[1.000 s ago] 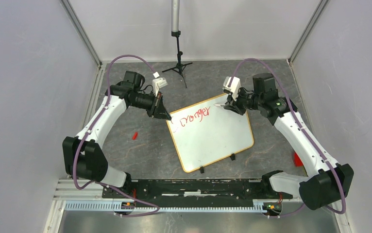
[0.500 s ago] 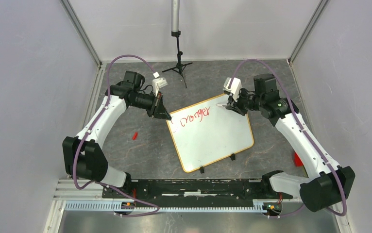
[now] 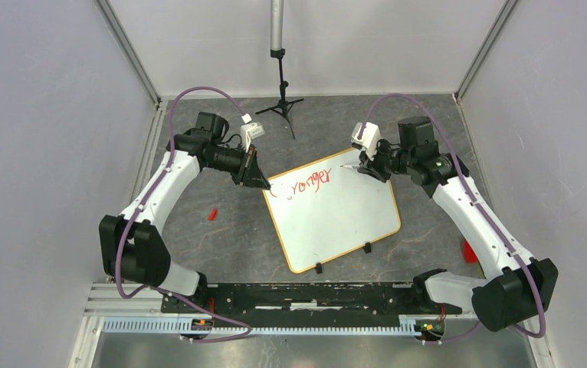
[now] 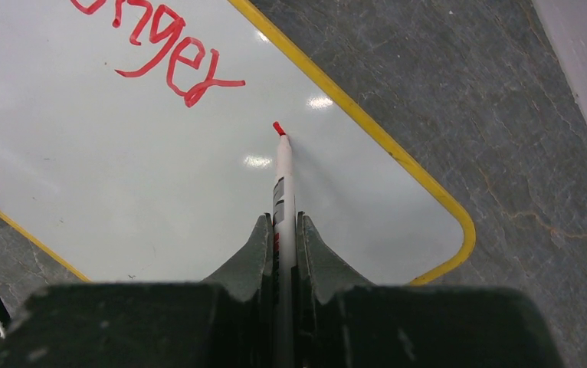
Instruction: Write a sentence on the whiteboard
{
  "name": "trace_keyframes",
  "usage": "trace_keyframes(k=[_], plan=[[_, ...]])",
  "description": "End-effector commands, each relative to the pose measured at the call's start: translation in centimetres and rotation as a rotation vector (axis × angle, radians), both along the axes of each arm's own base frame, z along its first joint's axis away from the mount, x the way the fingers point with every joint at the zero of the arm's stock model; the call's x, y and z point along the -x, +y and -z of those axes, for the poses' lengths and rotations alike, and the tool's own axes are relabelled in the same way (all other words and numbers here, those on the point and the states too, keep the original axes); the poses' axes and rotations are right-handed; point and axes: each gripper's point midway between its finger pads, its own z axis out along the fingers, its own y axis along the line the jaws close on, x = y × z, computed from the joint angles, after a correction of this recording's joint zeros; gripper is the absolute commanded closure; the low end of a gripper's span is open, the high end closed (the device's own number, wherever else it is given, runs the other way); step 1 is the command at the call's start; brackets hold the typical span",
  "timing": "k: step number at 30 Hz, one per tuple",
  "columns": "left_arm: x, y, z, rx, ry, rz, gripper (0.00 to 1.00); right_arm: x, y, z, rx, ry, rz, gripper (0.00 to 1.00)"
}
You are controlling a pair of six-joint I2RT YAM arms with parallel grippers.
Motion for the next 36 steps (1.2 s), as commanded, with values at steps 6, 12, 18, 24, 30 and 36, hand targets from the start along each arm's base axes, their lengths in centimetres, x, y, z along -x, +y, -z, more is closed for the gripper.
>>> trace_keyframes(k=[6, 12, 18, 24, 30, 36], plan=[[-0.3, -0.3, -0.3, 0.012, -0.015, 0.005, 0.98, -1.0, -1.9, -1.0, 0.047, -0.041, 0.062, 1.00], [-0.3, -0.3, -0.3, 0.014, -0.017, 0.007, 0.98, -0.2, -0.6, -3.1, -0.018, -0.065, -0.001, 1.00], [-0.2, -0.3, -0.5, 0.016, -0.023, 0.007, 0.98, -0.7, 0.3, -5.1, -0.064, -0.091, -0.022, 1.00], [-0.2, -0.2, -0.9, 0.016, -0.037, 0.004, 0.98, -1.7, 0.2, -4.5, -0.056, -0.075, -0.001, 1.00], [-0.3, -0.3, -0.8, 0.015, -0.035, 0.004, 0.98, -1.9, 0.1, -3.4, -0.033, -0.050, 0.007, 1.00], [-0.4, -0.2, -0.6, 0.012, -0.030, 0.005, 0.98, -1.4, -0.3, -1.8, -0.011, -0.019, 0.009, 1.00]])
